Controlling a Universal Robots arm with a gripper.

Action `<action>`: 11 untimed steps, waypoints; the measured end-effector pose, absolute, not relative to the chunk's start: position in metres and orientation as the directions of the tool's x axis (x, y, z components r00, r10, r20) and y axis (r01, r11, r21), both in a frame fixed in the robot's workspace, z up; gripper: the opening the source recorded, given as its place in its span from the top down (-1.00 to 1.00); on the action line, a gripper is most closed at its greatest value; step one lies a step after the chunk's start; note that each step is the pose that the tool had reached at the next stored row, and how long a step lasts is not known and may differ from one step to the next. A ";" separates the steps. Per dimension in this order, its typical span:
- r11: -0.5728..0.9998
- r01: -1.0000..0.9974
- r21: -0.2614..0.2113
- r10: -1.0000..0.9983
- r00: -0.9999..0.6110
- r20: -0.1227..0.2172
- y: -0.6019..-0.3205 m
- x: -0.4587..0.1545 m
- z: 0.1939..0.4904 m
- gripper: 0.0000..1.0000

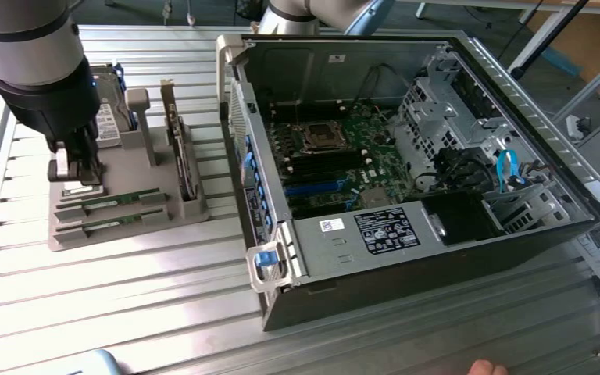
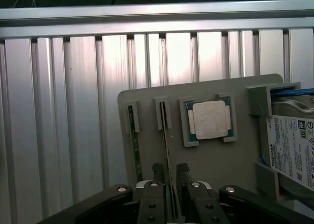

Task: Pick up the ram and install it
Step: 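Pick up the ram and move it above insertion slot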

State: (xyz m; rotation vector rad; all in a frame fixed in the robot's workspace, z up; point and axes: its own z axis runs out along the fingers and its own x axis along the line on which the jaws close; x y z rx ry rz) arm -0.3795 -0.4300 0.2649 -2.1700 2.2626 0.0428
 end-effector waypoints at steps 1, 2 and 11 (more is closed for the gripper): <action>0.042 -0.999 0.015 -0.999 -0.042 -0.023 -0.430 -0.379 0.264 0.52; 0.042 -0.999 0.015 -0.999 -0.042 -0.023 -0.430 -0.379 0.263 0.52; 0.042 -0.999 0.016 -0.999 -0.042 -0.023 -0.430 -0.380 0.257 0.52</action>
